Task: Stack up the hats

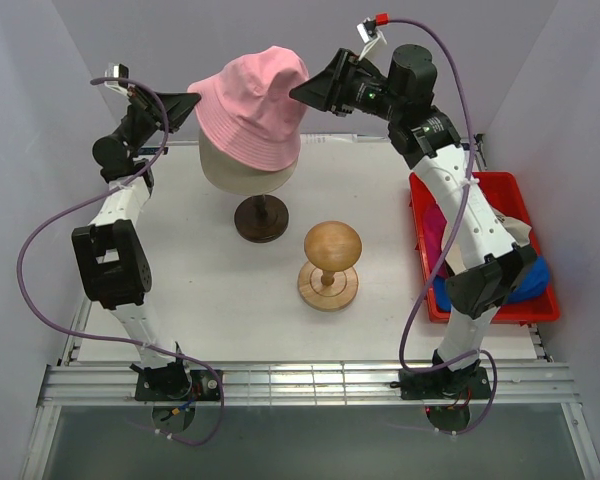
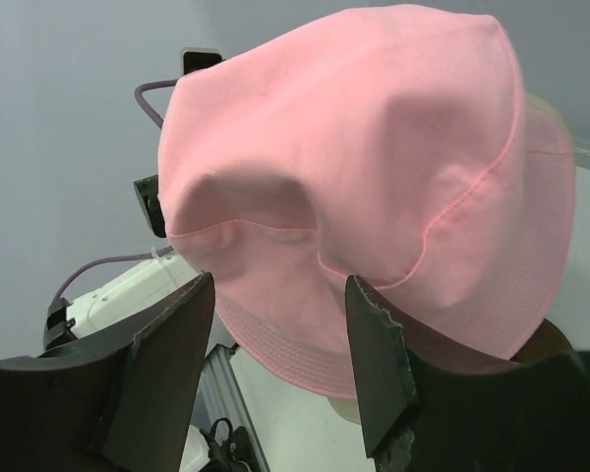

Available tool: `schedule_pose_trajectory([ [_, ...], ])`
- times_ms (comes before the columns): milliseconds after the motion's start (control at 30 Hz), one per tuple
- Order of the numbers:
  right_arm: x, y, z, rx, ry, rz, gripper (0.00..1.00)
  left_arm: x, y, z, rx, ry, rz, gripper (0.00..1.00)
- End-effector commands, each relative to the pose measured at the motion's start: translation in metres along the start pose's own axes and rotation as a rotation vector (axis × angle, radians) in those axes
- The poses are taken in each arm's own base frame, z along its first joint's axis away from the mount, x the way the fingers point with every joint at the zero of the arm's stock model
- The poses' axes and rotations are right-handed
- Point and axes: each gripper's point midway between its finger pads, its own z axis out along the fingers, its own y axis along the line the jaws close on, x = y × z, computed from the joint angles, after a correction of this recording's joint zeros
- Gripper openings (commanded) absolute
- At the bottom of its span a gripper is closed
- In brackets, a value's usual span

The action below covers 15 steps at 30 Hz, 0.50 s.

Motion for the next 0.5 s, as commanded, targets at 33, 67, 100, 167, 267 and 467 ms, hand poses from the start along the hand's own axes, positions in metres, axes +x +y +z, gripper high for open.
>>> schedule_pose_trajectory([
  [33, -0.019, 0.006, -0.023, 0.107, -0.076, -0.105, 0.62, 0.009, -0.022, -0.01, 0.101, 0.003, 0.12, 0.0],
  [67, -0.02, 0.003, -0.024, 0.119, -0.081, -0.115, 0.63, 0.011, -0.019, -0.013, 0.094, 0.001, 0.114, 0.0],
  [100, -0.019, -0.001, -0.024, 0.134, -0.083, -0.114, 0.64, 0.012, -0.018, -0.014, 0.093, 0.006, 0.116, 0.0],
  [167, -0.018, -0.004, -0.025, 0.15, -0.083, -0.123, 0.64, 0.014, -0.019, -0.015, 0.093, 0.008, 0.118, 0.0],
  [267, -0.017, -0.01, -0.024, 0.166, -0.08, -0.127, 0.66, 0.018, -0.015, -0.017, 0.085, 0.013, 0.119, 0.0],
  [467, -0.014, -0.021, -0.017, 0.186, -0.068, -0.134, 0.69, 0.024, -0.006, -0.023, 0.073, 0.018, 0.103, 0.0],
])
